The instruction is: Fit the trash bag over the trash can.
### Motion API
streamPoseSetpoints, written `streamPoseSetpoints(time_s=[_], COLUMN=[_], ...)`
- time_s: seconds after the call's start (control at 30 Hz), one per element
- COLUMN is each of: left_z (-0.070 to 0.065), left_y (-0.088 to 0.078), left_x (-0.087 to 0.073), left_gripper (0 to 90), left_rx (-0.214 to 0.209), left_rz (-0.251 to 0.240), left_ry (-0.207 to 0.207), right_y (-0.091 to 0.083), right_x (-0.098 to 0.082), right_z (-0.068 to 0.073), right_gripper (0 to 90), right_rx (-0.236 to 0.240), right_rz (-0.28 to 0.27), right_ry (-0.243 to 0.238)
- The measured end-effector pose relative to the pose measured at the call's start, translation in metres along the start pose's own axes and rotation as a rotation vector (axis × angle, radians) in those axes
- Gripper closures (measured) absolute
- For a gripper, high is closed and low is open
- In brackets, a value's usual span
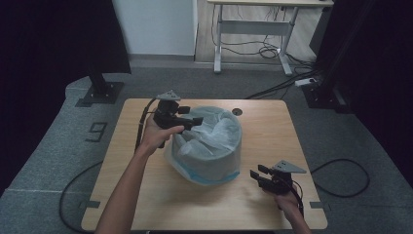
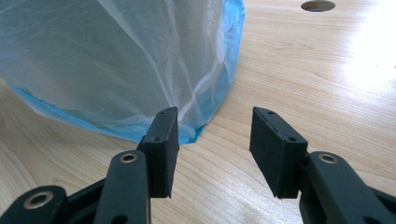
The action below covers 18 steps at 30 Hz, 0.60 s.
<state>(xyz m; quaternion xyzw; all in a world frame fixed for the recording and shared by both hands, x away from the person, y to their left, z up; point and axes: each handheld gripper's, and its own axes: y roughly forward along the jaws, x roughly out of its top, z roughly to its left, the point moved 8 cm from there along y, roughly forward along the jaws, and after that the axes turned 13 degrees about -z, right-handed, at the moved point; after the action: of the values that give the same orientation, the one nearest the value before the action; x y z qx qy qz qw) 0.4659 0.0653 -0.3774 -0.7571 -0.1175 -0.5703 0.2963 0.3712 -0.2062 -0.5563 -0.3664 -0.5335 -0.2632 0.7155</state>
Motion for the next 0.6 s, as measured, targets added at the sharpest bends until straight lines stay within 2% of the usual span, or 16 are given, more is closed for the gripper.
streamPoseSetpoints(time_s=[0.17,0.6], left_z=[-0.006,-0.017], left_y=[0.017,0.05], left_x=[0.002,0.003], left_gripper=[23.7,26.8], left_rx=[0.013,-0.021], left_rz=[0.047,0.098], left_ry=[0.031,0.022], right_y=[-0.001,-0.003], right_x=[0.0,-0.002], right_z=[0.0,-0.004], right_gripper=[50.7,50.3], right_rx=[0.004,-0.005], right_rz=[-0.001,0.002], right_ry=[-0.004,-0.003])
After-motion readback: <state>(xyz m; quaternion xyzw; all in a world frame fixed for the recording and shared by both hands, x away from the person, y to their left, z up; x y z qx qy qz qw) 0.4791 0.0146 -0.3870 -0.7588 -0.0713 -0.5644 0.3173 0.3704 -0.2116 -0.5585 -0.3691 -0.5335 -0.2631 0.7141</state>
